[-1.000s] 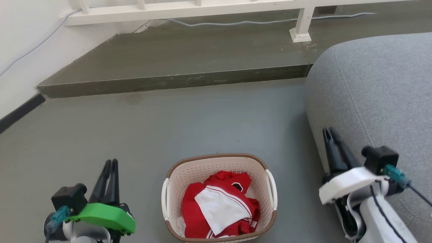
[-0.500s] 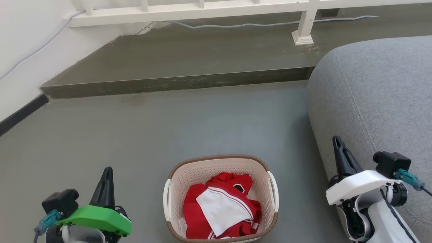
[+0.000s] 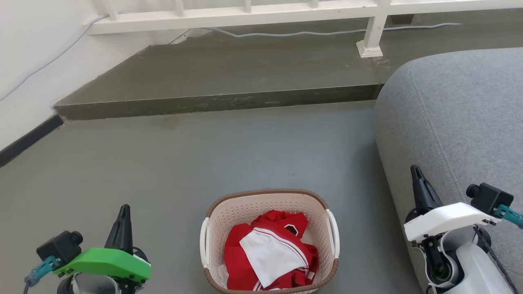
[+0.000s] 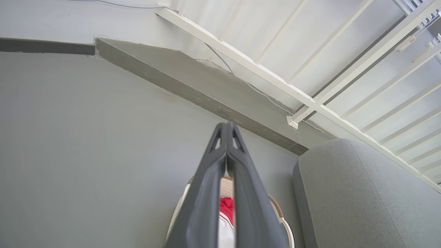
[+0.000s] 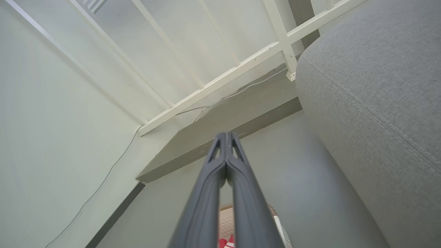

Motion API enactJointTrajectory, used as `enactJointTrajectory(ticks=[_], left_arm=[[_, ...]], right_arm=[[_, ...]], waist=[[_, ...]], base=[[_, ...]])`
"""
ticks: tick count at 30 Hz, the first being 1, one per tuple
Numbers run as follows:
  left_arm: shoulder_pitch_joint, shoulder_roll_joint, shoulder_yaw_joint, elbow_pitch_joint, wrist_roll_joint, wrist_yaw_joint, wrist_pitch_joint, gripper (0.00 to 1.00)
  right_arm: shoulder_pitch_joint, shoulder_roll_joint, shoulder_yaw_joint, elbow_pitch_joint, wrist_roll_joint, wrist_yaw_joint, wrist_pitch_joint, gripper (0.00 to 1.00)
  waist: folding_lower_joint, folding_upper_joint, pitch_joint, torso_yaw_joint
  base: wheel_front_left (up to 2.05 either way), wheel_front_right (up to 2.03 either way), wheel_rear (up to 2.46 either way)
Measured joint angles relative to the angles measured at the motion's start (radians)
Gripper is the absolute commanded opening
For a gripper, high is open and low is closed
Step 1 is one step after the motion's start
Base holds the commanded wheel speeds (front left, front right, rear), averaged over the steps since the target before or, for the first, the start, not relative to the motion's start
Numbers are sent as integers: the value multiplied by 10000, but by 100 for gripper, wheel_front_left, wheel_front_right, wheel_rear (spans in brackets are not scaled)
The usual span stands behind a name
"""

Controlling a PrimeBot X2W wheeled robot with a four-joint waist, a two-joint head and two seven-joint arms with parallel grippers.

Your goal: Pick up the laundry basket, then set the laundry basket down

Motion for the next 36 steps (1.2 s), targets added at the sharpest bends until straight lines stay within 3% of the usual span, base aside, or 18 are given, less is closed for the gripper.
enactJointTrajectory(ticks=[36], left_arm=[[-23,-6,711,-77,-4339,-42,1321,0]], right_arm=[[0,151,-1200,-138,4759,265,1331,0]], waist=[[0,0,-216,252]], base=[[0,0,0]])
